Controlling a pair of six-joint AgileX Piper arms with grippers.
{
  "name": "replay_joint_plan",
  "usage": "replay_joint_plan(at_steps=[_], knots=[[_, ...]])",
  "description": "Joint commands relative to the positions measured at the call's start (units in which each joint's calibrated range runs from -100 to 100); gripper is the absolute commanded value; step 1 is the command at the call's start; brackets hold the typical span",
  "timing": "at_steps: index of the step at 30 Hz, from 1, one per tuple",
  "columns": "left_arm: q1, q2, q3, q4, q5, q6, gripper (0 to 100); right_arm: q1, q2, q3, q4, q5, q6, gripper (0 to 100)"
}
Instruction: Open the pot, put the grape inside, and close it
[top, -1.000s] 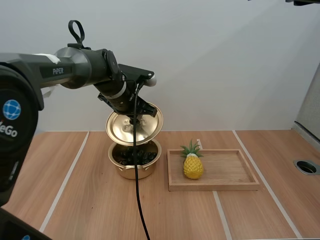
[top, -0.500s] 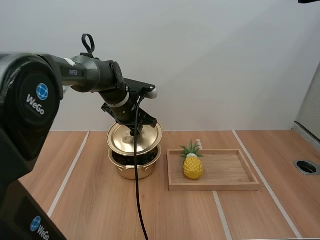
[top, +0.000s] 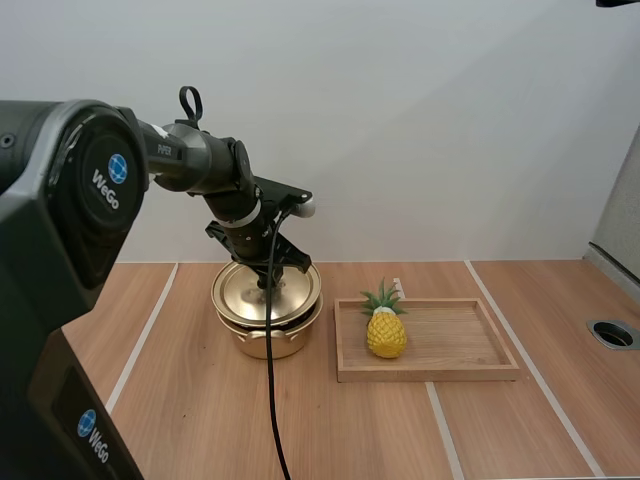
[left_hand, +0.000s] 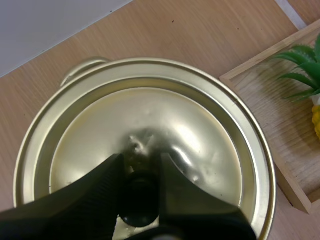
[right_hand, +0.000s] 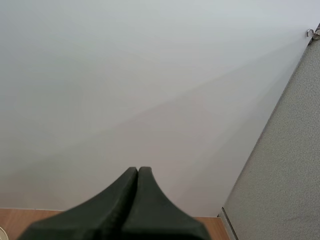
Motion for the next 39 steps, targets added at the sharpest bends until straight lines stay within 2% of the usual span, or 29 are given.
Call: replay_joint_plan(at_steps=[1,39], knots=[[0.12,-0.2,-0.1,0.5,-0.2,0.2,0,-0.3,-0.7,-0.3,0.0,-0.3,0.0,0],[0.12,7.1,0.1,0.5,0.3,2.2,0,-0.3,-0.7,-0.3,0.5,1.8,0.0,0]])
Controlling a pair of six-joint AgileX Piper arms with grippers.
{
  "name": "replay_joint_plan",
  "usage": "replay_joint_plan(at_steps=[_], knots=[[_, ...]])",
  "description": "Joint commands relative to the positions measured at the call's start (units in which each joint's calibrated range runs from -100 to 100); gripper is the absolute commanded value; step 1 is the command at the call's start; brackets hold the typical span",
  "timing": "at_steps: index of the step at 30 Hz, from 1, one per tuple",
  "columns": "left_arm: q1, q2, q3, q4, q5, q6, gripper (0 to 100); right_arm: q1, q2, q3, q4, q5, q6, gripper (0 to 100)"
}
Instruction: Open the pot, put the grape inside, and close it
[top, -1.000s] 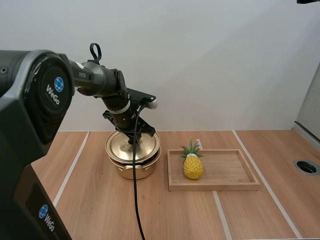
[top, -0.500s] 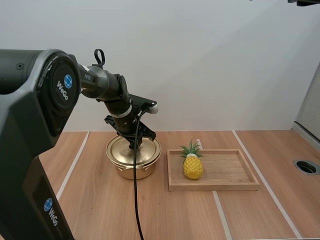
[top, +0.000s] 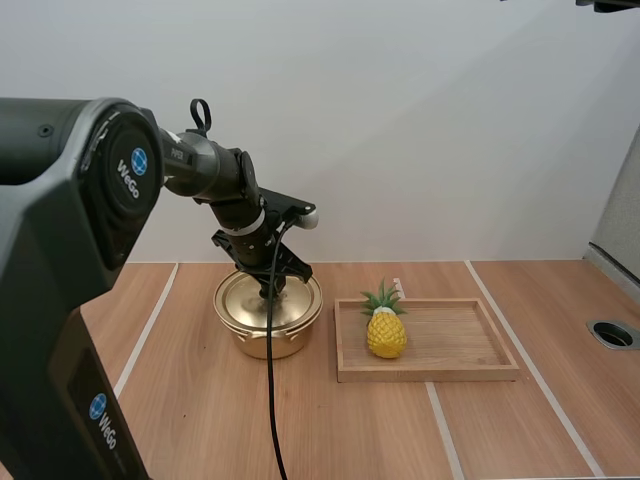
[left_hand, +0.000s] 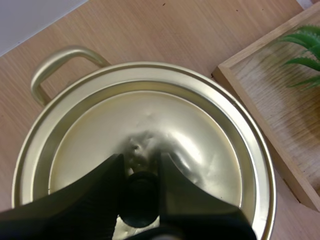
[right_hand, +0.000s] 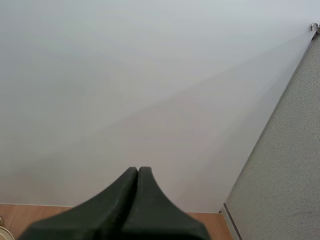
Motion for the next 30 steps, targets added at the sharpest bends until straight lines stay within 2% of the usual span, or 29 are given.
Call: replay_joint_plan(at_steps=[1,16,18,20,24,26,30], knots=[[0.12,2.4,0.6,0.5,0.2,0.4,0,-0.3,-0.7,-0.3,0.1,0.3,0.0,0],[0.12,2.4,0.6,0.5,3.1,0.1,1,-0.3,-0.7,-0.3,0.1,0.3,0.0,0],[0.12,2.3,0.6,0.5,3.1,-0.6,9,-0.3,-0.7,-0.3,0.1,0.3,0.0,0],[0.12,1.9,0.5,0.5,3.1,-0.6,25,-0.3,-0.7,-0.3,0.1,0.3,0.0,0],[0.12,0.9,0.5,0.5,3.3,-0.5,71,-0.3,-0.7,-0.3,0.1,0.3,0.0,0],[0.12,-0.1,0.5,0.5,3.3,0.4,97,-0.3,-0.7,-0.3,0.1,0.3,0.0,0],[0.12,-2.1,0.5,0.6,2.0,0.6,100,-0.3,-0.7,-0.3,0.1,0.3,0.0,0]])
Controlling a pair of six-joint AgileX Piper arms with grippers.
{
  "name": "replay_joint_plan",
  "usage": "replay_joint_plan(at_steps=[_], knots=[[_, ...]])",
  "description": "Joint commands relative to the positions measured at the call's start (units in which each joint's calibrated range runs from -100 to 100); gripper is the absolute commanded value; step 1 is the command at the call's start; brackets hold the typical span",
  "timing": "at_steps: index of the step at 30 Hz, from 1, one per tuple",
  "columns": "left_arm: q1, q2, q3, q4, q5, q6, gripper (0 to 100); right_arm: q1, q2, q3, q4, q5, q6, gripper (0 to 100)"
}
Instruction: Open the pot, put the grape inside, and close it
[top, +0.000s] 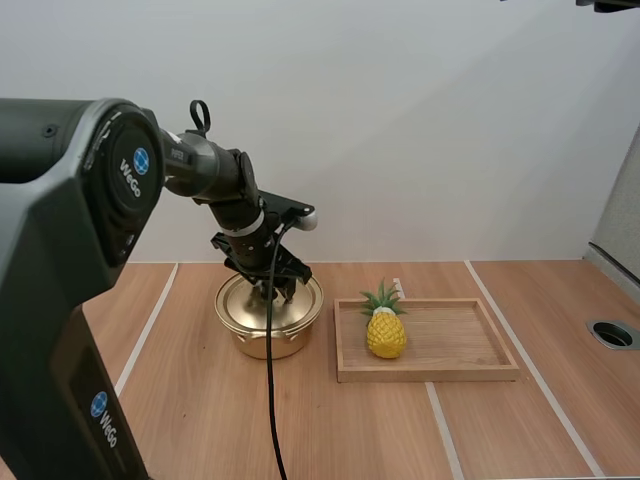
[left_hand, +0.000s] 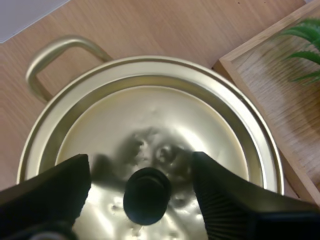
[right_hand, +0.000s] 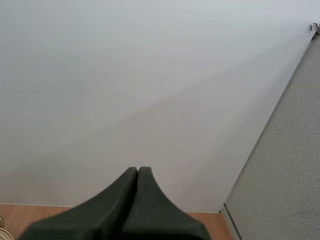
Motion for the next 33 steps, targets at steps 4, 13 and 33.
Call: replay_joint_plan(at_steps=[4,13,33], knots=[[0.04,-3.5,0.4,0.6,-2.5,0.3,100,-0.3,-0.7,-0.3,0.1,0.2,0.0,0],[0.04,-9.3,-0.6,0.7,-9.3,-1.7,100,-0.3,-0.7,-0.3,0.1,0.2,0.0,0],[6.53,-31.6,-22.3,9.7,-32.9,-18.9,0,-0.3,-0.7,-0.3,0.1,-4.3,0.0,0]])
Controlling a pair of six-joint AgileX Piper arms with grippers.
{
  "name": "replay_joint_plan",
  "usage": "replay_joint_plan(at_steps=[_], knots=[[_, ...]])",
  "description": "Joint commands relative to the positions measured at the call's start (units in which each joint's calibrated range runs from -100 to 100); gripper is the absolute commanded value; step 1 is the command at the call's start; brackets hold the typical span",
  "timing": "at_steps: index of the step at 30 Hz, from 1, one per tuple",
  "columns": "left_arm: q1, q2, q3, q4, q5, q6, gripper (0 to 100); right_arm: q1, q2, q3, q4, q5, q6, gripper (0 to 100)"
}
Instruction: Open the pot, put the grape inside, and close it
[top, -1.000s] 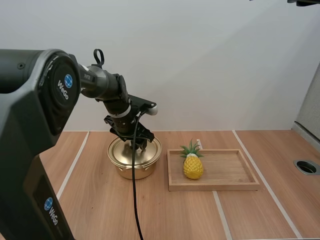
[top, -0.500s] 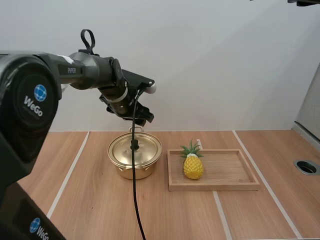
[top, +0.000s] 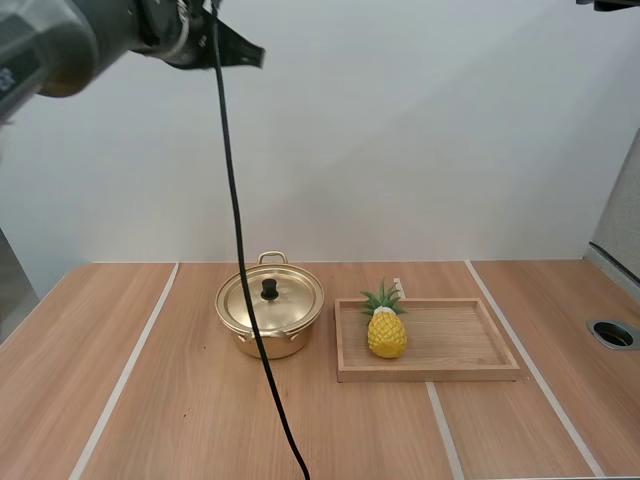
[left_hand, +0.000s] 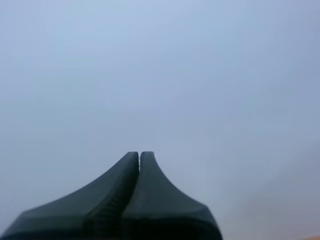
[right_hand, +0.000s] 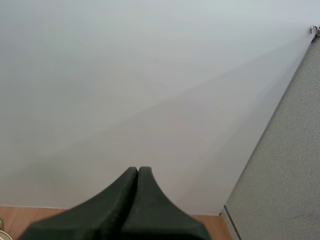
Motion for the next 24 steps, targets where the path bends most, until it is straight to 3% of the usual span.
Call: replay_joint_plan(at_steps=[1,5,15,24], knots=[[1.97,-3.7,-2.4,0.0,-3.1,-3.4,0,-0.3,-0.7,-0.3,0.1,-3.8,0.0,0],[3.70,-8.8,-2.5,0.0,-8.0,-4.8,0,-0.3,-0.7,-0.3,1.9,-7.5,0.0,0],[3.78,-18.0,-2.5,-3.2,-18.6,-4.8,0,-0.3,-0.7,-0.3,6.6,-21.1,0.0,0],[3.78,-25.7,-2.5,-7.3,-18.8,-4.8,0,-0.3,-0.7,-0.3,7.1,-25.8,0.0,0]])
